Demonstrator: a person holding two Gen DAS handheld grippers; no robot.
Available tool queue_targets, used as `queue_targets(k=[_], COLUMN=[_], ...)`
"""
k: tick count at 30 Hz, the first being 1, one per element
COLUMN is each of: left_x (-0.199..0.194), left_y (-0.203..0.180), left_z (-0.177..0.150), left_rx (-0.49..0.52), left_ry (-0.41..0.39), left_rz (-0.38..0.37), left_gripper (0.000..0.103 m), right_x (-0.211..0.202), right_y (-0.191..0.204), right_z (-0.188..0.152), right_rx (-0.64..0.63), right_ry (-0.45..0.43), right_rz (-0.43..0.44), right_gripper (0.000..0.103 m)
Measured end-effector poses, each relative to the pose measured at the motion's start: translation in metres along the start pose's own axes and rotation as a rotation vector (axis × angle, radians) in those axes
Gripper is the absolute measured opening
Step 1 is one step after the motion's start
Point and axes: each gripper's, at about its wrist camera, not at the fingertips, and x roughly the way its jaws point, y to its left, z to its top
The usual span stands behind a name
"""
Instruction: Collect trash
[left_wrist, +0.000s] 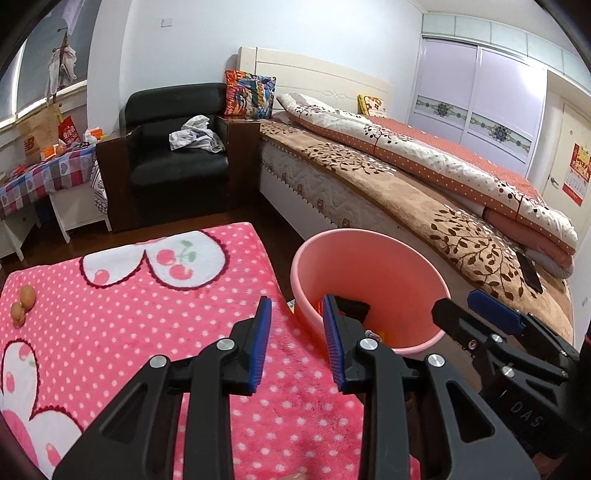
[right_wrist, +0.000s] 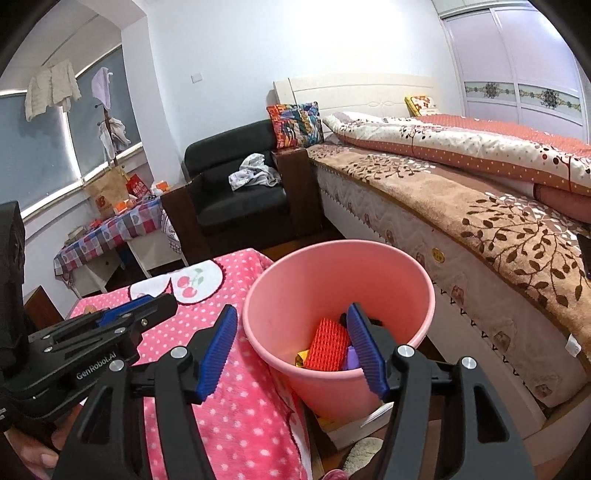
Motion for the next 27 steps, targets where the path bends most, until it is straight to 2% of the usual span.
queue_targets(k=[12,27], left_x=[-0.015,-0.021], left_y=[0.006,0.007], left_z=[-0.006,-0.009], left_rx=[-0.002,-0.004], left_ry=[-0.043,-0.053], left_rz=[0.021,0.019], left_gripper=[0.029,0.029], right_x=[-0.022,-0.025], right_y=[0.017,0.021], right_z=[-0.002,-0.004], right_rx=[-0.060,-0.061], right_ry=[-0.081,-0.086], right_rz=[-0.010,-0.010], right_gripper=[0.063,0.064])
